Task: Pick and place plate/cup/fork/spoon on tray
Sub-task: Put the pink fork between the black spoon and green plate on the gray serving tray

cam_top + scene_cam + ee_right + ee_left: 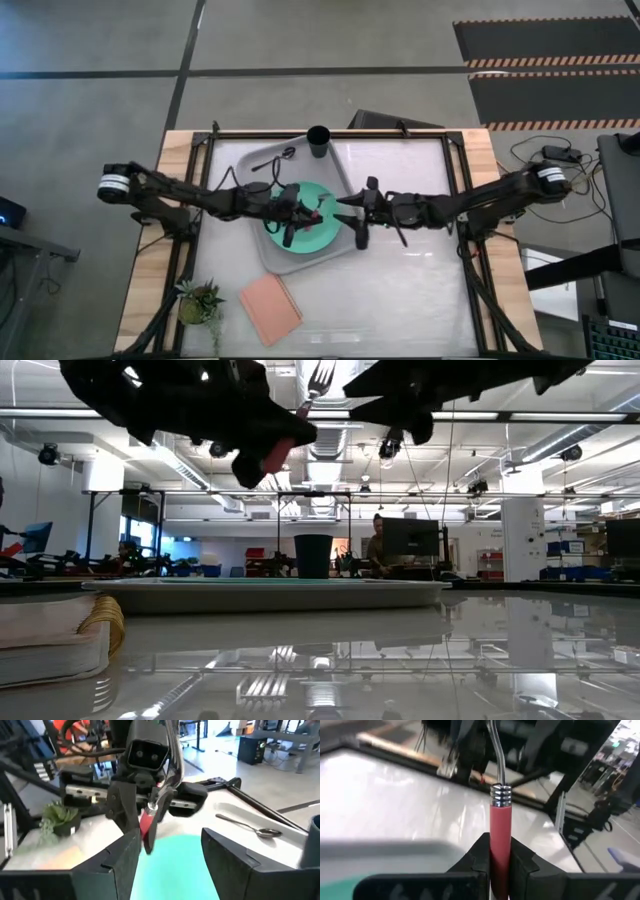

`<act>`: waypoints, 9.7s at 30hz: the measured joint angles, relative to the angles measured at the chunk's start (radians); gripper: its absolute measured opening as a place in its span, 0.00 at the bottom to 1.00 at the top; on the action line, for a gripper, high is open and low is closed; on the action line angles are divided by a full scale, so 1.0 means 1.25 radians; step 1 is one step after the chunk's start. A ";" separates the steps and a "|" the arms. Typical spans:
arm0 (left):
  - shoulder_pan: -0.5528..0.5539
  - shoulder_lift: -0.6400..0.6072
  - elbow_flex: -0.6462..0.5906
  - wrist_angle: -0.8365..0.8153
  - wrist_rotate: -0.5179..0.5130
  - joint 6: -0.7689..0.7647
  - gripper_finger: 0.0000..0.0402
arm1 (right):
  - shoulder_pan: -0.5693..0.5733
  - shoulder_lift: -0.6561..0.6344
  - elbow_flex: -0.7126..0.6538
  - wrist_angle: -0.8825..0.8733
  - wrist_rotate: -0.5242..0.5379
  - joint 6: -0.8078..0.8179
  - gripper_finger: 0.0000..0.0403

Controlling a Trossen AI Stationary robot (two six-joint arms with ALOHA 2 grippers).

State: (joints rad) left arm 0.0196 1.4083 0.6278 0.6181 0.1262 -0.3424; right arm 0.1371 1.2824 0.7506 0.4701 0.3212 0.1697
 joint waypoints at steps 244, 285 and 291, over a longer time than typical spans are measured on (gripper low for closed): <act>0.493 0.122 0.187 -0.920 0.046 0.287 0.12 | -0.043 -0.196 -0.082 -0.212 0.282 0.045 0.31; 0.486 0.122 0.172 -0.879 -0.154 0.369 0.12 | -0.043 -0.196 -0.083 -0.213 0.282 0.047 0.31; 0.485 0.078 0.180 -0.958 -0.145 0.402 0.12 | -0.043 -0.196 -0.083 -0.214 0.282 0.047 0.31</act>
State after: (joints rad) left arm 0.6262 1.5052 0.8524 -0.5798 -0.0552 0.1601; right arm 0.0828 1.0378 0.6468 0.2022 0.6735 0.2287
